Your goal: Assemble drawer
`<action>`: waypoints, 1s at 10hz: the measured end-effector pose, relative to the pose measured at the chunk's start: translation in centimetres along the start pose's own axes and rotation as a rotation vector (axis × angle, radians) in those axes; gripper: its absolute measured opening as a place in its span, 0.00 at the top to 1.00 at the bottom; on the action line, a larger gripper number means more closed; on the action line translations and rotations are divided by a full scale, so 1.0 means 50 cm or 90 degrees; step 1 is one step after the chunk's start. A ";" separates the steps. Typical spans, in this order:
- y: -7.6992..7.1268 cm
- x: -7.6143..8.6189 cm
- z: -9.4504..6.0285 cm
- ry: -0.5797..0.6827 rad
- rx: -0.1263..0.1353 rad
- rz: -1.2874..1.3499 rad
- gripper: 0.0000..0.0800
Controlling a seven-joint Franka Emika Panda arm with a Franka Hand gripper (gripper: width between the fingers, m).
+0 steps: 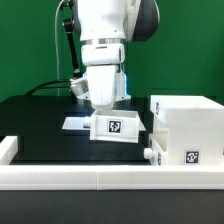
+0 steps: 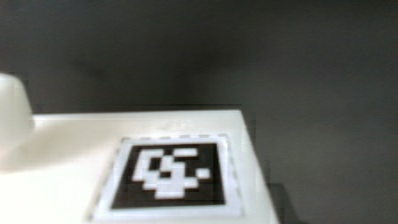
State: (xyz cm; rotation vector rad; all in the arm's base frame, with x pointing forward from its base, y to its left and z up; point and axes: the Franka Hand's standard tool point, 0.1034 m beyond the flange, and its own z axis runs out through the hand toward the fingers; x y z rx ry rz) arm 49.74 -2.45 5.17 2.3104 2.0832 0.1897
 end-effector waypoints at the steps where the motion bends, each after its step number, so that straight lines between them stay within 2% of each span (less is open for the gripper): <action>1: 0.020 0.004 -0.005 -0.001 0.003 -0.003 0.95; 2: 0.027 0.001 -0.009 -0.005 0.016 -0.002 0.95; 5: 0.021 0.000 -0.005 -0.004 0.017 -0.001 0.95; 6: 0.016 -0.003 -0.004 -0.007 0.040 -0.001 0.95; 8: 0.043 0.006 -0.011 -0.007 0.038 -0.005 0.95; 10: 0.055 0.009 -0.012 -0.004 0.032 -0.003 0.95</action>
Offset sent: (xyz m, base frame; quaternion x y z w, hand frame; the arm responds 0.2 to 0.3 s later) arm 0.0000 0.0000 0.0000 0.0000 0.0000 0.0000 1.0000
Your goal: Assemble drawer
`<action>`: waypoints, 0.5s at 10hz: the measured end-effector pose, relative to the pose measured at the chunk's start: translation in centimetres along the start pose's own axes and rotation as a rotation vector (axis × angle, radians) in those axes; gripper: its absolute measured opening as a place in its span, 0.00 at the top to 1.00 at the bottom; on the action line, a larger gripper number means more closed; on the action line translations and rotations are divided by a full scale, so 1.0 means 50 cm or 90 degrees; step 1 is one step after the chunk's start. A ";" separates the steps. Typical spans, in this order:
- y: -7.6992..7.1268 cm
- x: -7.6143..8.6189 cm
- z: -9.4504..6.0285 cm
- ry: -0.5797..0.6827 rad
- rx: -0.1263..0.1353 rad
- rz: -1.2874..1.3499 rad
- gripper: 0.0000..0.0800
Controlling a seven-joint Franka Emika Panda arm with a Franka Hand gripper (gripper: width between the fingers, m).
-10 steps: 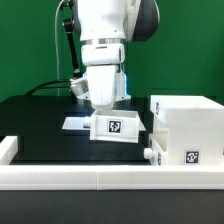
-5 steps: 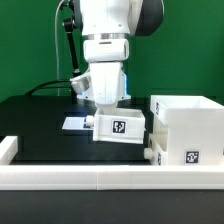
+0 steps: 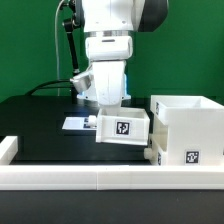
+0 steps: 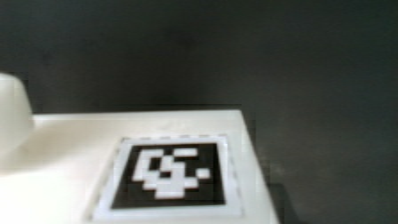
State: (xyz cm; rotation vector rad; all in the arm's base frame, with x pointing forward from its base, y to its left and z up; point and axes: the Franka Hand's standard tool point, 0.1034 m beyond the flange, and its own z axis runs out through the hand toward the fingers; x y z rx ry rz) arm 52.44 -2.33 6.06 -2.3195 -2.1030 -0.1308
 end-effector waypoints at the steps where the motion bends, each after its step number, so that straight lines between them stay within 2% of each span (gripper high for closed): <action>1: -0.001 -0.001 0.002 0.000 0.001 0.000 0.95; 3: -0.001 0.000 0.003 0.000 0.003 0.000 0.95; 5: 0.013 0.008 0.000 0.002 -0.001 -0.005 0.95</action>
Offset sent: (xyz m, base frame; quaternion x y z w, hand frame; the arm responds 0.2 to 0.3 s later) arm 0.0166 0.0093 0.0018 0.0045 0.0094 -0.0285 0.9995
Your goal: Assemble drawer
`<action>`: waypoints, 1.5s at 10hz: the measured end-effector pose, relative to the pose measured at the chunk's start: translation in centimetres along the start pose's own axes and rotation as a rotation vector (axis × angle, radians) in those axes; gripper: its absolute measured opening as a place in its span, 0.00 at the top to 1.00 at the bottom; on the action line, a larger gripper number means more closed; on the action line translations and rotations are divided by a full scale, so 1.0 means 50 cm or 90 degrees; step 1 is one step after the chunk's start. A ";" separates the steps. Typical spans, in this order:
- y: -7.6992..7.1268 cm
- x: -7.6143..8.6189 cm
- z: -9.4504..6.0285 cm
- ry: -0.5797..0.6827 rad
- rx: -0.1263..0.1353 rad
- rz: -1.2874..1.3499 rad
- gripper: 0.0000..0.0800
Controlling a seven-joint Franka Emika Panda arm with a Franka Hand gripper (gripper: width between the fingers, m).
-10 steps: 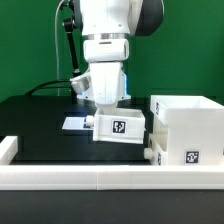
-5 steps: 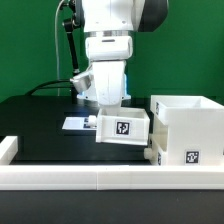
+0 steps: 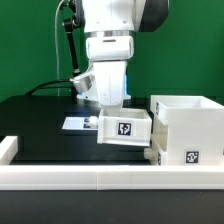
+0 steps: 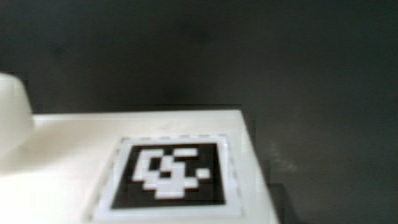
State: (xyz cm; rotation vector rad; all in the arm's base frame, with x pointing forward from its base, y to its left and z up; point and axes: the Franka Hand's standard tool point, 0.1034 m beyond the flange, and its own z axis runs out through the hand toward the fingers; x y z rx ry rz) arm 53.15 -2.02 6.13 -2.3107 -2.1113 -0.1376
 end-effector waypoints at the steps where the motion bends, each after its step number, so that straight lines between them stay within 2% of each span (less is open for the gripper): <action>1: 0.006 0.004 -0.003 0.000 -0.003 -0.002 0.95; 4: 0.005 0.014 0.002 0.002 -0.002 -0.004 0.95; 5: 0.002 0.014 0.004 0.001 0.007 -0.005 0.95; 6: -0.002 0.014 0.005 -0.001 0.023 -0.006 0.95; 8: -0.002 0.016 0.004 -0.001 0.022 -0.008 0.95; 9: 0.000 0.017 0.005 0.000 0.014 -0.010 0.95; 12: -0.001 0.018 0.006 0.000 0.016 -0.010 0.95; 15: 0.007 0.035 0.011 0.004 0.016 -0.017 0.95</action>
Offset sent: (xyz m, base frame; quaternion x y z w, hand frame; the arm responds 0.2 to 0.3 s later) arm 0.0049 0.0086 -0.0022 -0.0028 0.0026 -0.0036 1.0000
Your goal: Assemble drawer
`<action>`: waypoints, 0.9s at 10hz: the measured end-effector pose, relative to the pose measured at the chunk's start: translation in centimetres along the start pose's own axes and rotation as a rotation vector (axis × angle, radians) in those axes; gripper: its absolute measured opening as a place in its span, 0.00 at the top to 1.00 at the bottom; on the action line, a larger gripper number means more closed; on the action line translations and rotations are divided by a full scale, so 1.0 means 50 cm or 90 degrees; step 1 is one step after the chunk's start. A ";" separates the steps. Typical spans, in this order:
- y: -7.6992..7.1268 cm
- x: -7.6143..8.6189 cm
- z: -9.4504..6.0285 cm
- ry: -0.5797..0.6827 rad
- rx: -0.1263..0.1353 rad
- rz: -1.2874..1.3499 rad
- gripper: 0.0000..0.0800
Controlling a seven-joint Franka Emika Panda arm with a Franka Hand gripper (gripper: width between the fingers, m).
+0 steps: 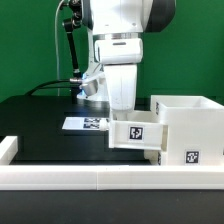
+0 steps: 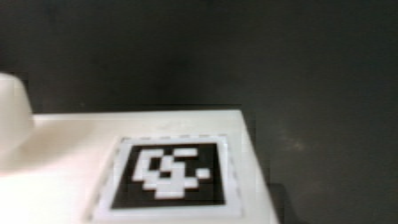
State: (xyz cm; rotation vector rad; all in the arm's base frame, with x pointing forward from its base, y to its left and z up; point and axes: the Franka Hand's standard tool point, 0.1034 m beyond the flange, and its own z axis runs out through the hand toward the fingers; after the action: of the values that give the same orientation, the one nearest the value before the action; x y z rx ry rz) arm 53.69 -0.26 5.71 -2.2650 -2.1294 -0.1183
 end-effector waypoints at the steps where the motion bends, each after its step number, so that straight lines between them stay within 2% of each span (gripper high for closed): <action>1: 0.000 0.002 0.000 0.000 0.000 -0.001 0.95; 9: -0.002 0.020 0.002 0.001 0.001 0.018 0.95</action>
Offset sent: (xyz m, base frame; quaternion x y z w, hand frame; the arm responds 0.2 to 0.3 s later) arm 0.0039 0.0083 0.0026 0.0039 -0.0054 -0.0292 0.9996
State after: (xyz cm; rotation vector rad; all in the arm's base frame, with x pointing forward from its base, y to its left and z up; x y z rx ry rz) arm 53.68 0.75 5.70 -2.2930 -2.0944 -0.1167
